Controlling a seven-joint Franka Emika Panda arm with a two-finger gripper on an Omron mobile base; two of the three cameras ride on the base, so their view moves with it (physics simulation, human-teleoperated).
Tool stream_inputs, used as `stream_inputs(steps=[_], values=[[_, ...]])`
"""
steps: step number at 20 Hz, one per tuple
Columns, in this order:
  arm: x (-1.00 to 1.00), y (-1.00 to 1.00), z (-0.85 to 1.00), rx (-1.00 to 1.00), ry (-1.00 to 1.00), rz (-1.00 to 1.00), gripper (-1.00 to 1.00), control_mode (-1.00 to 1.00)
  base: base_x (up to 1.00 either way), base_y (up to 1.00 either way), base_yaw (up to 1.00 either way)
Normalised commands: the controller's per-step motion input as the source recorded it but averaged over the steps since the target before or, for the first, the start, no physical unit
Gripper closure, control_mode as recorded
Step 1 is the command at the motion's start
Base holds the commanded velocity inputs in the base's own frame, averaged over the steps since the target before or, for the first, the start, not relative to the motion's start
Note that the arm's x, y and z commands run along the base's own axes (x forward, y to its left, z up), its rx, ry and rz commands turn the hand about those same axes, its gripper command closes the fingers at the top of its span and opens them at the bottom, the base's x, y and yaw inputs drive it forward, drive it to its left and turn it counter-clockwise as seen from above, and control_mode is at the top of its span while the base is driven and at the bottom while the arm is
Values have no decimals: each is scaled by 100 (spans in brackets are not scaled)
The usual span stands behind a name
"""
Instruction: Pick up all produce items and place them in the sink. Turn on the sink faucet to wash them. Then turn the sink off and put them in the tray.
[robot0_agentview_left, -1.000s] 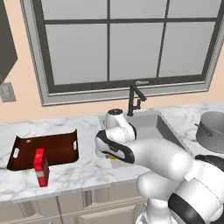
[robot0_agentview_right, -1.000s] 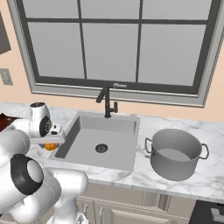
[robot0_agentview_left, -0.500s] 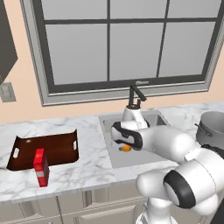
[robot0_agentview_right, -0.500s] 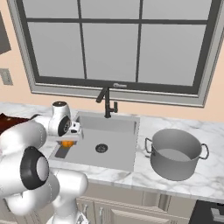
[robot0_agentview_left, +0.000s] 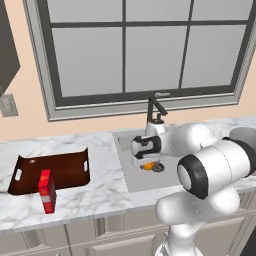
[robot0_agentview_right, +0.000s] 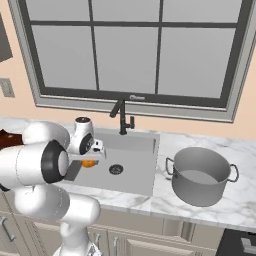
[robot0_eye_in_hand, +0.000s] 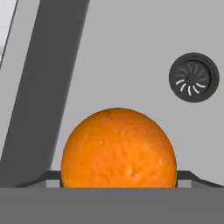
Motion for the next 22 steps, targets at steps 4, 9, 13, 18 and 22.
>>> stream_inputs(steps=[4,9,13,18,22], values=[[27,-3,-39,-6,1,0,100,-100,0,0,0],[28,-2,-41,-5,0,-1,100,-100,0,0,0],[25,0,-37,-2,0,-1,100,-100,0,0,0],[25,-8,-34,0,0,-1,100,-100,0,0,0],[24,-11,-27,0,0,-1,100,-100,0,0,0]])
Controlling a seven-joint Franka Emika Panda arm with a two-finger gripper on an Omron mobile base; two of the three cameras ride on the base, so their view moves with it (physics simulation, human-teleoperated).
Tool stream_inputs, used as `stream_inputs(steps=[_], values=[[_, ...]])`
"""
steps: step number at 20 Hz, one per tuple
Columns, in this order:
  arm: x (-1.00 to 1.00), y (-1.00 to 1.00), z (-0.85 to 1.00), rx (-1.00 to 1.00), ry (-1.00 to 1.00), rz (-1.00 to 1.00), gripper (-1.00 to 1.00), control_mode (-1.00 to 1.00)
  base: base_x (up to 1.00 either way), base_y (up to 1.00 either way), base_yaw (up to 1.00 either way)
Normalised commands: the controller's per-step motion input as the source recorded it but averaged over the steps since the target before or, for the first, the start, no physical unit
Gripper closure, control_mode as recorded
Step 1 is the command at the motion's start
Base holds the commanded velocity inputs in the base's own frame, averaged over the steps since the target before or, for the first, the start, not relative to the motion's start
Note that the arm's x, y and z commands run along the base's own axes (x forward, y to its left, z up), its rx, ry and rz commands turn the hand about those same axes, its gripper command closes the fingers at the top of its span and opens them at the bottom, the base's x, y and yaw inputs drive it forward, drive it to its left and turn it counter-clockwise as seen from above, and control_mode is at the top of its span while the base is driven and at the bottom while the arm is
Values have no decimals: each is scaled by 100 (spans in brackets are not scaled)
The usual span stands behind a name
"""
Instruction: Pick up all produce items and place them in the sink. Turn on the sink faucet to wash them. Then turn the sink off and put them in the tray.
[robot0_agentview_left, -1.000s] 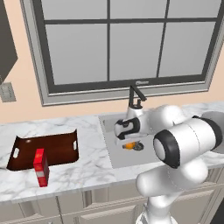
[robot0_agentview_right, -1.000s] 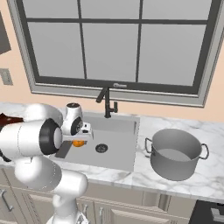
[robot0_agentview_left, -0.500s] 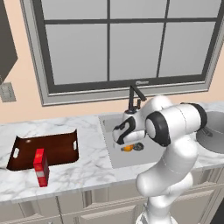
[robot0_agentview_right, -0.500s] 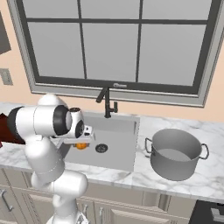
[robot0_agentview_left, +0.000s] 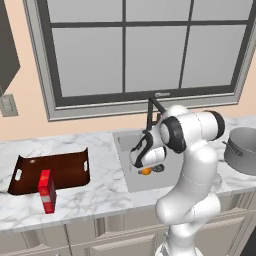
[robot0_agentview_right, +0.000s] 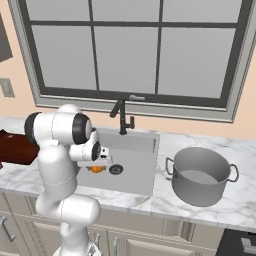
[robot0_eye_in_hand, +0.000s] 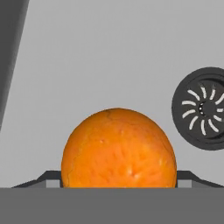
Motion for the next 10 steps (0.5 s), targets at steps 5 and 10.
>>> stream_inputs(steps=[5,10], values=[[16,-4,-26,0,0,0,100,-100,0,0,0],[5,0,-21,0,-1,0,100,-100,0,0,0]])
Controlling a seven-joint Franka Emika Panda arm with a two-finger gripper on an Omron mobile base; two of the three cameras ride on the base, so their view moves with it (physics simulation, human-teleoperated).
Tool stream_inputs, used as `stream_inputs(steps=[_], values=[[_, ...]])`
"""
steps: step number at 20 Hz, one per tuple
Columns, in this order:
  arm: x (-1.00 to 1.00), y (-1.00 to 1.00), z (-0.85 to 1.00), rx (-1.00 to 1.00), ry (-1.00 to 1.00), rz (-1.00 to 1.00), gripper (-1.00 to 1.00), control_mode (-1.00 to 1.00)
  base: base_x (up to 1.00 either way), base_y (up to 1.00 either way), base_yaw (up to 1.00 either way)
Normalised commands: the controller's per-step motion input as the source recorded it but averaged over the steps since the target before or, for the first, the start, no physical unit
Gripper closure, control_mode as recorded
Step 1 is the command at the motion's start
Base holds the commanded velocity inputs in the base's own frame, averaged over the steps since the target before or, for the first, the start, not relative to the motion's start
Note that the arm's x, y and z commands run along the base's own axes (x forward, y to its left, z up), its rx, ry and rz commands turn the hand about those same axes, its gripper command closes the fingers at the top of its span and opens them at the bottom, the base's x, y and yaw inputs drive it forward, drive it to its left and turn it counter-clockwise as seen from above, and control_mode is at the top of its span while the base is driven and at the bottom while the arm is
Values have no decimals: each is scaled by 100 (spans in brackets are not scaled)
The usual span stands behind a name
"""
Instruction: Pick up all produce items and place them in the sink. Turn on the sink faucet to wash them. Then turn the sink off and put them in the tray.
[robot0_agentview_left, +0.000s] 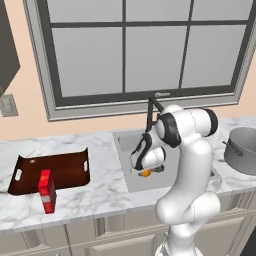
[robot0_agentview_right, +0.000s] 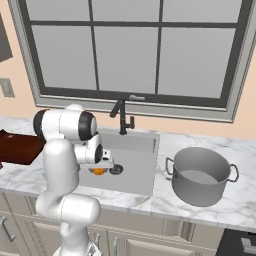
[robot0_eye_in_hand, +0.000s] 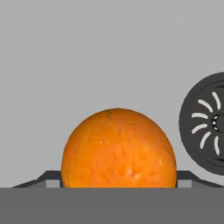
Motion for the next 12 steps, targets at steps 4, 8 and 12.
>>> stream_inputs(steps=[4,8,12], values=[[1,0,-25,0,-2,0,100,-100,0,0,0],[0,0,-23,0,-4,0,100,-100,0,0,0],[0,0,-14,0,-8,0,-100,-100,0,0,0]])
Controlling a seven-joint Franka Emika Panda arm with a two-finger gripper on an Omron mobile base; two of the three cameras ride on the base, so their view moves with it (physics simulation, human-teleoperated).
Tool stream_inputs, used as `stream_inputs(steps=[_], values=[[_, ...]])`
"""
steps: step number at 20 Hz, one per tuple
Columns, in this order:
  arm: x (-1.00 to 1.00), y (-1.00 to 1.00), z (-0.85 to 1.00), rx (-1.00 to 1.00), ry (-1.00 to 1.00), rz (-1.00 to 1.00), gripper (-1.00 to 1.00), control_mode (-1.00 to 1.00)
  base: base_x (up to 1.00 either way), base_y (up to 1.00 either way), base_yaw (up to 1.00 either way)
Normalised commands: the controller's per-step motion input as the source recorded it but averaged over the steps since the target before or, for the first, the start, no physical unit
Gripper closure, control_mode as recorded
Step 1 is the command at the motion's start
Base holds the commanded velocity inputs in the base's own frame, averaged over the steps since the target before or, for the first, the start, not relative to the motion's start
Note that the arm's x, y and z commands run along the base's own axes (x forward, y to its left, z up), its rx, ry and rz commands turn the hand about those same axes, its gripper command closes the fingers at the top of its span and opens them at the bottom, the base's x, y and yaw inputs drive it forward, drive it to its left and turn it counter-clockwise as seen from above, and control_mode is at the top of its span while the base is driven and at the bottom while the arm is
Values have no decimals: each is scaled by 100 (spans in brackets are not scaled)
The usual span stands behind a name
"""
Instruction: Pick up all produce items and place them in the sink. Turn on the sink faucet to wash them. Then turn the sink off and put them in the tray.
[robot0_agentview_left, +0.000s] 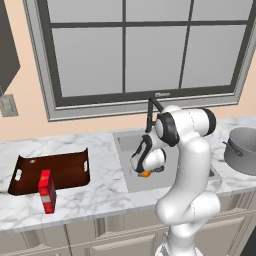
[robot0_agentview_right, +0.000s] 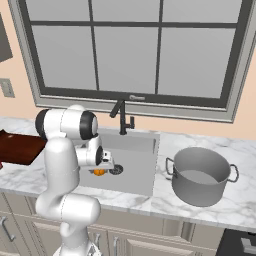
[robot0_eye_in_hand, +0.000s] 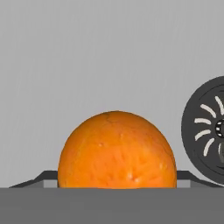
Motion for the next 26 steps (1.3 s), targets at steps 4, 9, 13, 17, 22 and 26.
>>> stream_inputs(steps=[4,9,13,17,22,26], values=[[-12,1,7,-1,-13,0,-100,-100,0,0,0],[-15,2,30,-2,-16,0,-100,-100,0,0,0],[-18,0,43,-2,-9,0,-100,-100,0,0,0],[-23,0,60,-1,-6,0,-100,-100,0,0,0],[-16,0,84,0,-3,-2,-100,-100,0,0,0],[0,9,98,0,0,-7,-100,-100,0,0,0]])
